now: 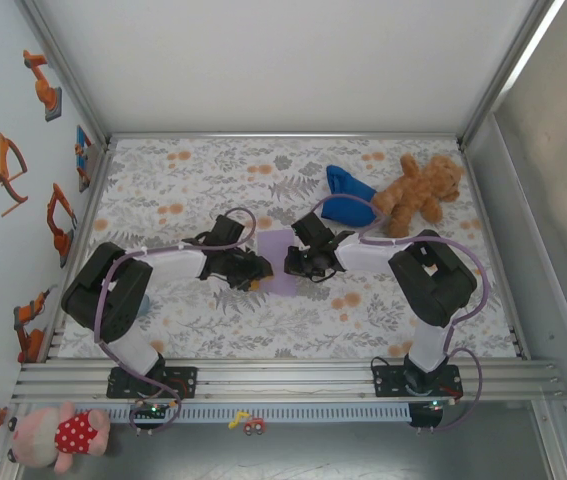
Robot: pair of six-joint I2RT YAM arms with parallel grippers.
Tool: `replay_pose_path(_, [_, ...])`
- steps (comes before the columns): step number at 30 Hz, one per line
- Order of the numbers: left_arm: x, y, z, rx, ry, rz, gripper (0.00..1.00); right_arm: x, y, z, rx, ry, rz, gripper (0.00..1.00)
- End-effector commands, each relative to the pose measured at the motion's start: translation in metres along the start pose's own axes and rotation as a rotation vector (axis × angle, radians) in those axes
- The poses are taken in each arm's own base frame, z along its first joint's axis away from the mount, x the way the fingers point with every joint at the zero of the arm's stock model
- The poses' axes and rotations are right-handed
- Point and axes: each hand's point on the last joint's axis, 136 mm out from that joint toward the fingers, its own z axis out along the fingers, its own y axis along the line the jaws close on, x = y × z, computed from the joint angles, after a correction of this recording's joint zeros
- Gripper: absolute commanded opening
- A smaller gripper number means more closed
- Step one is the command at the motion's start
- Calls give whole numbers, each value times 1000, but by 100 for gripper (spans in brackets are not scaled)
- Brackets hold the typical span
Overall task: Fold a paper plane with a square sheet of paper (pick it up from the middle)
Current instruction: Third fold the triangle at the center of the table.
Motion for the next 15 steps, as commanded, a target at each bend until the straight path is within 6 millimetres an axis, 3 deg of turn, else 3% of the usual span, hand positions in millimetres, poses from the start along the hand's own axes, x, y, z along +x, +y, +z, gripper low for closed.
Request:
replay_pose_path(1, [-9, -7, -1, 53, -5, -19, 35, 10, -23, 3, 77, 15, 27, 14])
replay_pose_path(9, [-29, -6, -1, 85, -3, -33, 30, 9, -22, 3, 69, 11, 24, 14])
replay_pose_path(15, [-32, -4, 2, 90, 14, -51, 24, 6, -14, -1, 27, -9, -1, 16])
